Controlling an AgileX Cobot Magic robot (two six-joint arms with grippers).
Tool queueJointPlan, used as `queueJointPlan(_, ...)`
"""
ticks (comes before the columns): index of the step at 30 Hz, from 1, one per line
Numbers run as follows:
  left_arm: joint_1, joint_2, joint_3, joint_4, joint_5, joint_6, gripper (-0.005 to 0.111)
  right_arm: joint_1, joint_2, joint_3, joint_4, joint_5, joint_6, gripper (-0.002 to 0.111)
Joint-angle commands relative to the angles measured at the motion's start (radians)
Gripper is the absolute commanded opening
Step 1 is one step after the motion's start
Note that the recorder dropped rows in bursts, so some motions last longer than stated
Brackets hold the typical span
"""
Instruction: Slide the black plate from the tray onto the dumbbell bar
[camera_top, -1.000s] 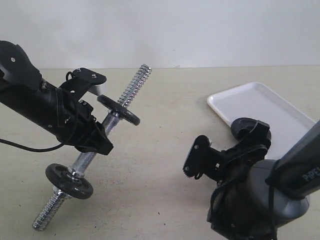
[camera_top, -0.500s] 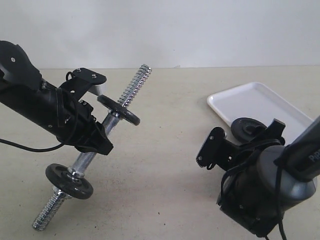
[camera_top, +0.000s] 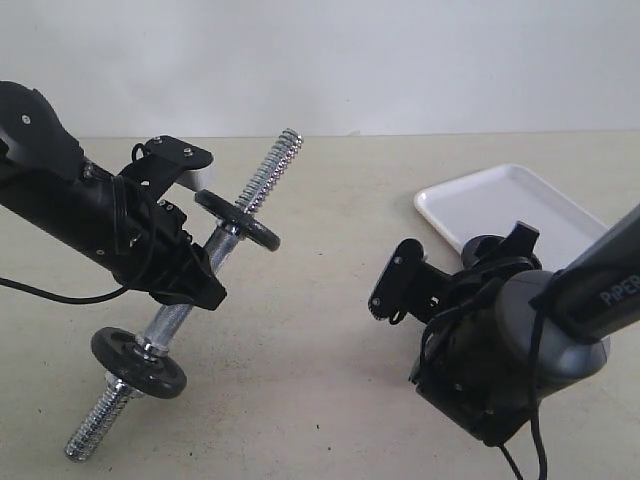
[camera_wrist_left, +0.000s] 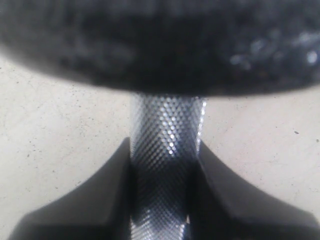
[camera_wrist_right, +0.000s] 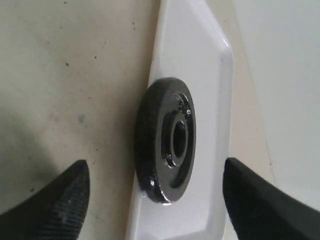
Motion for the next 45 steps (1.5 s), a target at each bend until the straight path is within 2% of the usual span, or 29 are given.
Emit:
queueJointPlan(1, -0.002, -0.061, -0.03, -0.069, -0.048, -0.003, 0.004, -0.006, 0.0, -0.005, 0.002, 0.004, -0.024, 0.067)
queueJointPlan(15, -0.002, -0.063, -0.03, -0.069, -0.046, -0.003, 0.004, -0.008, 0.0, -0.047, 0.002, -0.034, -0.117, 0.067)
queueJointPlan(24, -0.002, -0.107, -0.03, -0.069, -0.052, -0.003, 0.004, -0.083, 0.014, -0.047, 0.002, -0.079, -0.116, 0.067)
queueJointPlan(45, -0.002, -0.105, -0.03, -0.069, -0.052, -0.003, 0.004, -0.085, 0.018, -0.09, 0.002, -0.091, -0.147, 0.067)
